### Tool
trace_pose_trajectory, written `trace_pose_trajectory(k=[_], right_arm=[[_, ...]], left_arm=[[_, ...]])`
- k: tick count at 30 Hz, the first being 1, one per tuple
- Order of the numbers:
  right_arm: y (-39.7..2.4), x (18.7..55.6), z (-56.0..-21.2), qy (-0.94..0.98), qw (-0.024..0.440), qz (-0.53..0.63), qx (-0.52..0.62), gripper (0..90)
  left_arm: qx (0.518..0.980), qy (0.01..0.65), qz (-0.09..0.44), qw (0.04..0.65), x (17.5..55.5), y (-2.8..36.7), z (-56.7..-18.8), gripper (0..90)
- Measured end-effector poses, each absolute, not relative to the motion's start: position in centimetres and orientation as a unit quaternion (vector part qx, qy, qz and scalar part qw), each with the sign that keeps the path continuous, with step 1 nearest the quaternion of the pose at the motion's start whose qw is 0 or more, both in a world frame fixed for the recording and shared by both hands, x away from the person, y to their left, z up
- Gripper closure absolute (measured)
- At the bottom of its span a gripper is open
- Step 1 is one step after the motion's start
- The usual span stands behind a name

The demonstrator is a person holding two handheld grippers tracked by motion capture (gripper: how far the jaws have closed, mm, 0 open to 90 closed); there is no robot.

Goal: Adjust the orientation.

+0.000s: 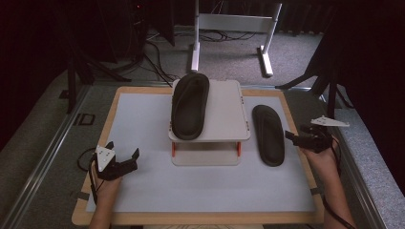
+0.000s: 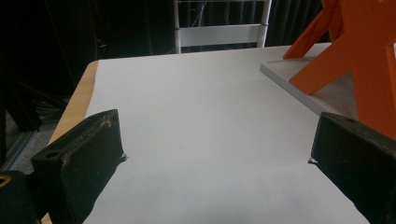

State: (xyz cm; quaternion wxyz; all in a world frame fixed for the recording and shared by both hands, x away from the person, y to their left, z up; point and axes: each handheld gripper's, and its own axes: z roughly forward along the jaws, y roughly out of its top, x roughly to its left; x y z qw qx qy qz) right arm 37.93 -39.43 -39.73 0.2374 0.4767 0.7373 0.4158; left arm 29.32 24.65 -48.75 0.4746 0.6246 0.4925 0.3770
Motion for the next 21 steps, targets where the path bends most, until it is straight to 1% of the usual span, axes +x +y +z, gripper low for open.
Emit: trace_pose_trajectory(k=[1, 6, 9, 19, 21], right_arm=[[-39.4, 38.3, -39.6, 0.744, 0.229, 0.411, 0.475, 22.8], [-38.9, 39.5, -39.5, 0.758, 0.22, 0.391, 0.473, 21.7], [-38.7, 40.8, -39.5, 0.771, 0.205, 0.375, 0.472, 20.6], [-38.2, 43.4, -39.5, 0.793, 0.189, 0.337, 0.472, 21.7], [-38.0, 44.5, -39.6, 0.802, 0.178, 0.324, 0.469, 23.3]], left_arm=[[0.625, 0.493, 0.377, 0.474, 29.3, 24.7, -48.7, 2.1], [0.624, 0.493, 0.376, 0.476, 29.3, 24.7, -48.7, 2.0], [0.625, 0.491, 0.375, 0.477, 29.3, 24.7, -48.7, 2.0], [0.626, 0.491, 0.374, 0.477, 29.3, 24.7, -48.7, 2.0], [0.626, 0.49, 0.374, 0.477, 29.3, 24.7, -48.7, 2.0]])
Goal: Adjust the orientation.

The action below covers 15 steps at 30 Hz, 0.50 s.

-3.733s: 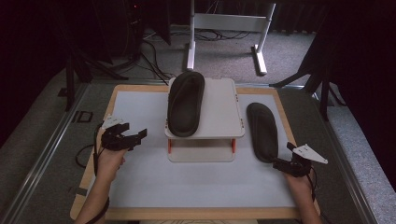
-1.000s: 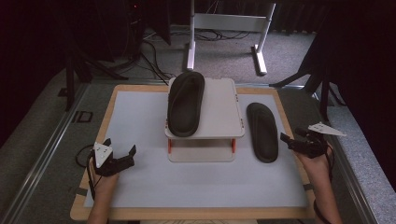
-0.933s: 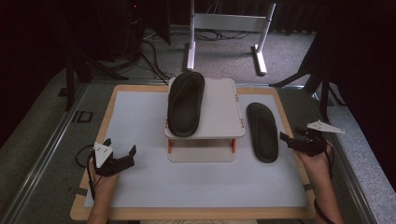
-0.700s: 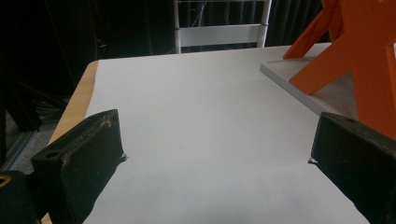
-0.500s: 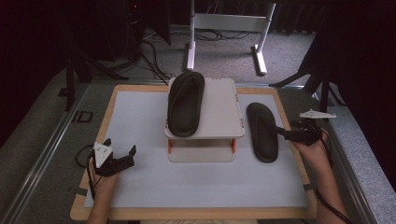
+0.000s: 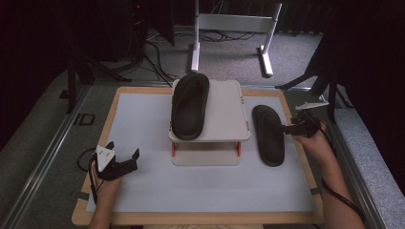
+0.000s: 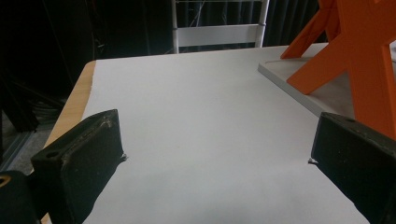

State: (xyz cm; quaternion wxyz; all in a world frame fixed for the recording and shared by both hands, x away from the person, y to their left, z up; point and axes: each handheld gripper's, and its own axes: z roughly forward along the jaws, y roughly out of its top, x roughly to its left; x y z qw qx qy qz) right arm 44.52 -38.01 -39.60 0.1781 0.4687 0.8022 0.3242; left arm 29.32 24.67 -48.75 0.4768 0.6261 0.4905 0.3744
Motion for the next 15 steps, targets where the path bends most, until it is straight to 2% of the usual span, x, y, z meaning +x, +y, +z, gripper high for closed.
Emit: trace_pose_trajectory(k=[6, 11, 15], right_arm=[[-37.8, 46.6, -39.8, 0.825, 0.141, 0.288, 0.465, 29.2], [-37.4, 48.1, -39.8, 0.838, 0.118, 0.262, 0.463, 30.4], [-37.0, 49.0, -39.7, 0.839, 0.117, 0.252, 0.468, 35.1]], left_arm=[[0.628, 0.489, 0.373, 0.478, 29.3, 24.7, -48.8, 2.0], [0.628, 0.488, 0.373, 0.478, 29.3, 24.7, -48.8, 2.0], [0.628, 0.488, 0.373, 0.478, 29.3, 24.6, -48.8, 2.0]])
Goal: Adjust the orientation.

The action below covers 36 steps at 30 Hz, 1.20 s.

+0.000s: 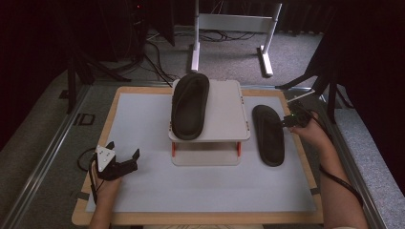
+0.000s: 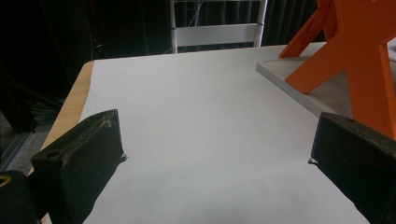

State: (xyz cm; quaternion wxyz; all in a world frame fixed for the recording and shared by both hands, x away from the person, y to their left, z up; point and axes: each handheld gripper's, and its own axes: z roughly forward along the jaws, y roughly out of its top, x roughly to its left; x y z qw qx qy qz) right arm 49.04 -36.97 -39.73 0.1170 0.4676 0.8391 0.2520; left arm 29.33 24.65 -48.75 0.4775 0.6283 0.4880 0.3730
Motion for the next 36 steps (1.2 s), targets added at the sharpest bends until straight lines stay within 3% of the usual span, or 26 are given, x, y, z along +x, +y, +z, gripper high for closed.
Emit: trace_pose_trajectory(k=[8, 13, 15, 21, 36], right_arm=[[-36.0, 50.8, -39.5, 0.842, 0.12, 0.206, 0.484, 44.1], [-35.4, 51.3, -39.8, 0.84, 0.129, 0.168, 0.5, 54.5], [-35.1, 51.6, -39.9, 0.83, 0.112, 0.165, 0.52, 61.9], [-34.6, 52.1, -40.5, 0.815, 0.083, 0.138, 0.557, 68.7], [-34.1, 51.8, -40.8, 0.804, 0.093, 0.109, 0.577, 74.5]], left_arm=[[0.629, 0.488, 0.372, 0.477, 29.3, 24.6, -48.8, 2.0], [0.629, 0.488, 0.372, 0.477, 29.3, 24.6, -48.7, 2.0], [0.629, 0.488, 0.371, 0.477, 29.4, 24.6, -48.7, 2.0], [0.629, 0.488, 0.371, 0.478, 29.3, 24.6, -48.8, 2.0], [0.629, 0.49, 0.37, 0.477, 29.4, 24.6, -48.7, 2.0]])
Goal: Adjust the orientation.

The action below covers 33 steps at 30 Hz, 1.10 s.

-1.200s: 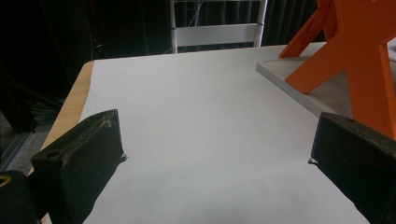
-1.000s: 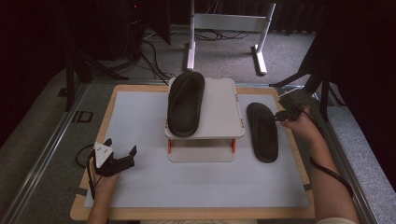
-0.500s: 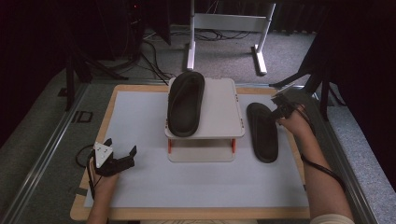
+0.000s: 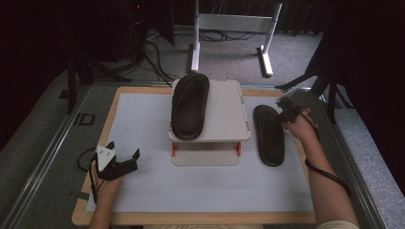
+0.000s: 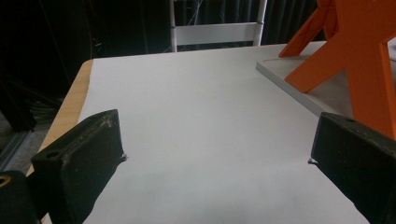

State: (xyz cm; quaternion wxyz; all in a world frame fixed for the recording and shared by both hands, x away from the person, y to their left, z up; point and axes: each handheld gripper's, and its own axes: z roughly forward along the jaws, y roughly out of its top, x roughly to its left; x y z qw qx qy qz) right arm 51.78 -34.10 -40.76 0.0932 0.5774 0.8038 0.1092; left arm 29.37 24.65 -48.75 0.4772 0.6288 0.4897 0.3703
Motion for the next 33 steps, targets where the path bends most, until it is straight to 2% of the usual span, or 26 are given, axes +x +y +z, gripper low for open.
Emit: trace_pose_trajectory(k=[13, 33], right_arm=[[-34.6, 50.9, -37.4, 0.794, 0.088, 0.12, 0.589, 74.9], [-33.4, 50.1, -29.9, 0.791, 0.125, 0.152, 0.579, 74.8]], left_arm=[[0.628, 0.49, 0.37, 0.478, 29.4, 24.7, -48.8, 2.1], [0.629, 0.49, 0.37, 0.477, 29.4, 24.6, -48.8, 2.1]])
